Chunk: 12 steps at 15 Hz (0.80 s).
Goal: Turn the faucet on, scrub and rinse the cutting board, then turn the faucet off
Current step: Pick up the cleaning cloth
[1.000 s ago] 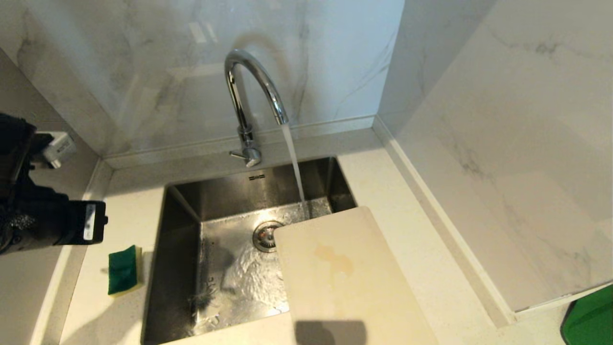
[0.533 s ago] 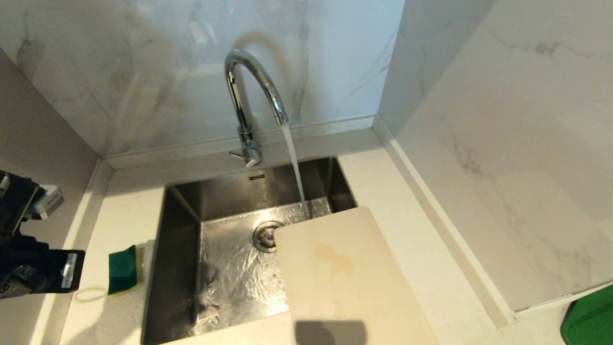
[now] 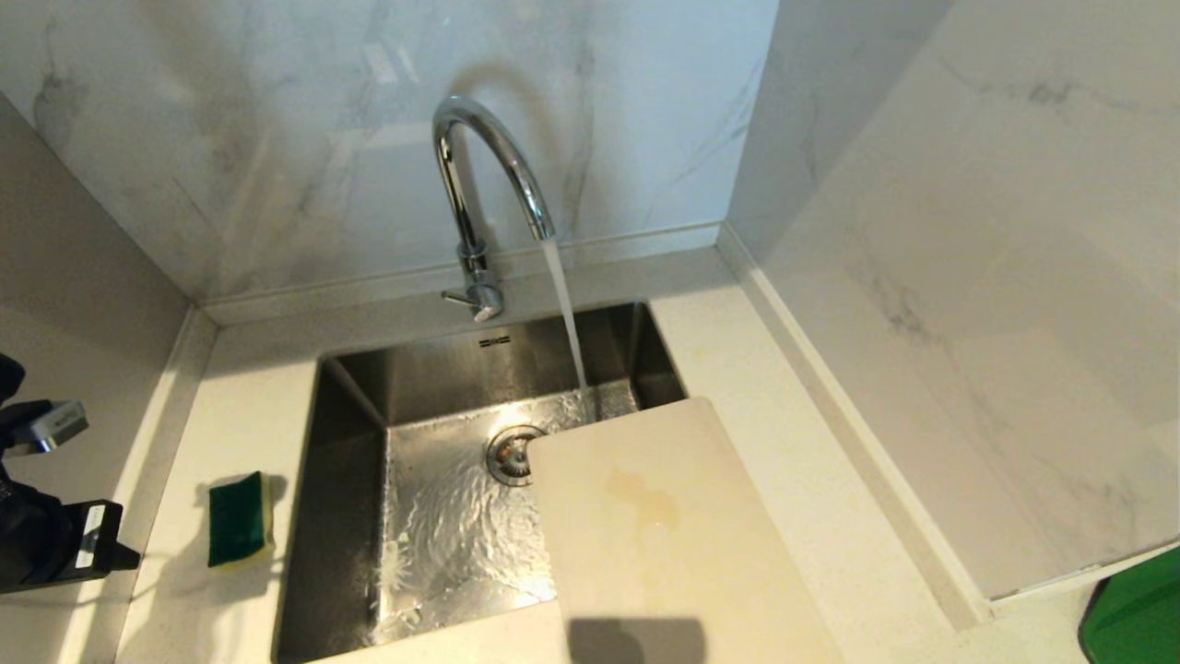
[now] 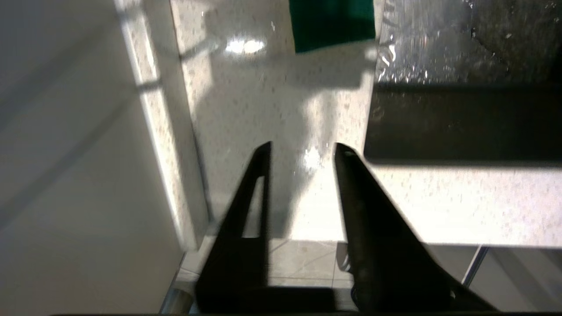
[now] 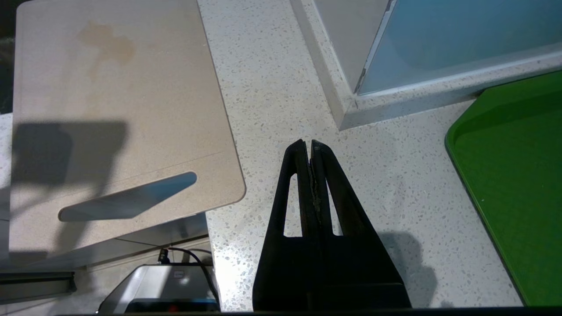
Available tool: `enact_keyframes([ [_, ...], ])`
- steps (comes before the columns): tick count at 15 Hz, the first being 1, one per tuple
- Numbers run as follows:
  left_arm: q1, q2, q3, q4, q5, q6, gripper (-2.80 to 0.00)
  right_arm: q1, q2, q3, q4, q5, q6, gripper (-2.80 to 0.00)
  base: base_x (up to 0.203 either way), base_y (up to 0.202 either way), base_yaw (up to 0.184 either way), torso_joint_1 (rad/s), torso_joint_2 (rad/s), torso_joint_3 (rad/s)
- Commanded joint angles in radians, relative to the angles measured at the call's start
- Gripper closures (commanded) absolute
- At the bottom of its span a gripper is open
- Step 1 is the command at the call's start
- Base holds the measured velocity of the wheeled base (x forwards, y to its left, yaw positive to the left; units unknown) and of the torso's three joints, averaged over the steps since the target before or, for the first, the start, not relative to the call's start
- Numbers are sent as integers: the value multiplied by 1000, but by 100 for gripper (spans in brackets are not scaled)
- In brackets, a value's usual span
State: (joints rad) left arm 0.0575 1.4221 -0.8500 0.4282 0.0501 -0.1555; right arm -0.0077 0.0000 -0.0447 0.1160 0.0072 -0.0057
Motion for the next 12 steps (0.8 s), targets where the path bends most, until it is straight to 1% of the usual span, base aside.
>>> enact_keyframes([
  [1,13,88,-3,-55,-4,-6,-280,0,2,0,1,0,0,0,0,0,0,0,0,0],
  [4,19,161,-7,-144,-6,-40,-280,0,2,0,1,0,0,0,0,0,0,0,0,0],
  [6,26,203,-7,-176,-11,-53,-280,0,2,0,1,0,0,0,0,0,0,0,0,0],
  [7,26,230,-9,-199,-23,-79,-280,0,2,0,1,0,0,0,0,0,0,0,0,0],
  [8,26,252,-17,-234,-42,-126,-280,0,2,0,1,0,0,0,0,0,0,0,0,0],
  [9,25,268,-23,-273,-53,-161,-280,0,2,0,1,0,0,0,0,0,0,0,0,0],
  [12,25,319,-29,-303,-56,-167,-280,0,2,0,1,0,0,0,0,0,0,0,0,0],
])
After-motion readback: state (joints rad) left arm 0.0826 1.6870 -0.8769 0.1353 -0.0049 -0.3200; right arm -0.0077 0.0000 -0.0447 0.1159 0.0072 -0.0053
